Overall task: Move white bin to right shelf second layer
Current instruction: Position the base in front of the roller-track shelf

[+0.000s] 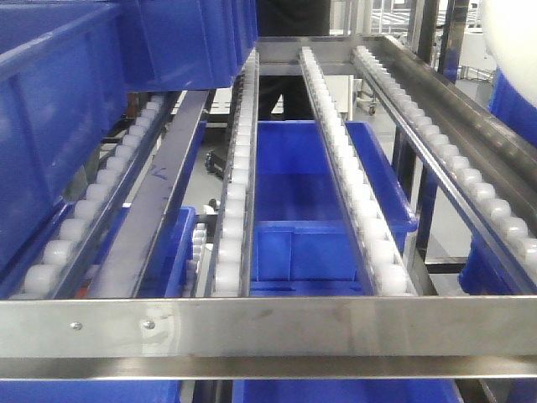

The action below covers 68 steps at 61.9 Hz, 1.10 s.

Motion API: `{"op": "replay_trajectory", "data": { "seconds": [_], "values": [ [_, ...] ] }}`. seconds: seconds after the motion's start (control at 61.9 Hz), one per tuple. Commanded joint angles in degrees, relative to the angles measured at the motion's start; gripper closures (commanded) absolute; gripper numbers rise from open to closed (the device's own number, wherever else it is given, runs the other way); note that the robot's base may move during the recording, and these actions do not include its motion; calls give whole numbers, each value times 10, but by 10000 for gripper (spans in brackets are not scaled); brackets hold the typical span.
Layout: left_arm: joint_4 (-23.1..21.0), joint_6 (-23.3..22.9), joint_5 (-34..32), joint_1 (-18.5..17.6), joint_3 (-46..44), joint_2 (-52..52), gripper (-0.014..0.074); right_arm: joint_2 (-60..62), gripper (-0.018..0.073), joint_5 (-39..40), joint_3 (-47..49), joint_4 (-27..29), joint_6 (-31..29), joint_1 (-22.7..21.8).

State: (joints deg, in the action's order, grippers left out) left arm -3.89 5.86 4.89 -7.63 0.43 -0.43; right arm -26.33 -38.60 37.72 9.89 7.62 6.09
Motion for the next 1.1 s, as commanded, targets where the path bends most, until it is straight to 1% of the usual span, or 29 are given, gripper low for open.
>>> {"op": "replay_trajectory", "data": {
  "seconds": [0.0,1.082],
  "values": [
    [-3,-1,-49,-2,21,-8,512,-3,510,51,19,6,-2,-2],
    [-3,-1,-49,-2,21,-8,512,-3,510,51,19,6,-2,-2]
  ]
}}
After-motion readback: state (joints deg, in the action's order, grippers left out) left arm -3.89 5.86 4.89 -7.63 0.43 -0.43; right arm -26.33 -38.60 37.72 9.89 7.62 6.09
